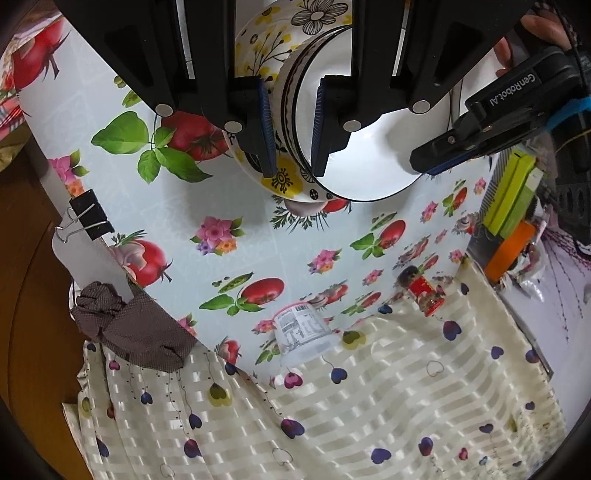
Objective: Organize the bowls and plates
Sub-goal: 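Lower the held white bowl into the bowl on the floral plate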
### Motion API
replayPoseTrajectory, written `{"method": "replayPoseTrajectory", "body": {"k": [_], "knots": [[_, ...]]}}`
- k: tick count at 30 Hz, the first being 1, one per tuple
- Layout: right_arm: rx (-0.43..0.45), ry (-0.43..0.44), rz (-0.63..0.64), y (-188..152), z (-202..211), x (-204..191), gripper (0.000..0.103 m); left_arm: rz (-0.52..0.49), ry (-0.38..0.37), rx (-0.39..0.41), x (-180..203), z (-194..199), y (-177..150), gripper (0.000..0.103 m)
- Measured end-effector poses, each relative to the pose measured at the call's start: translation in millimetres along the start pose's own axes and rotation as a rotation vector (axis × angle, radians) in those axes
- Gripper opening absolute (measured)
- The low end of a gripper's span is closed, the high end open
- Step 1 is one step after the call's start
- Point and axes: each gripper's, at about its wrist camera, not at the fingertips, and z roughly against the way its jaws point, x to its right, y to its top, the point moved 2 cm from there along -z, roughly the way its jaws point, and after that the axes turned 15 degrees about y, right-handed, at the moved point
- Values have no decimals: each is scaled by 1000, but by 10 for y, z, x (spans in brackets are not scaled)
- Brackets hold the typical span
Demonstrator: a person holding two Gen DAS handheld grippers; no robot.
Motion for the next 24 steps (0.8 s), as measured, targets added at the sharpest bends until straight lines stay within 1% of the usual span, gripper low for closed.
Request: {"method": "replayPoseTrajectory", "body": {"k": [5,7,10,13,16,24], "knots": [[3,-16,34,-15,20,-18,18,0,8,13,-17,9,-56,22],[10,-19,49,-22,53,-45,20,-2,10,13,-16,-3,-66,22],[31,-27,105,-51,110,-150,20,-14,28,24,-15,-7,-87,22],[36,-32,174,-103,117,-288,20,-8,21,25,-38,-15,-89,22],[36,-65,221,-145,89,-361,21,-19,23,36,-24,-11,-97,22],[35,-74,232,-153,64,-380,23,-20,13,35,-15,-46,-117,23]]}}
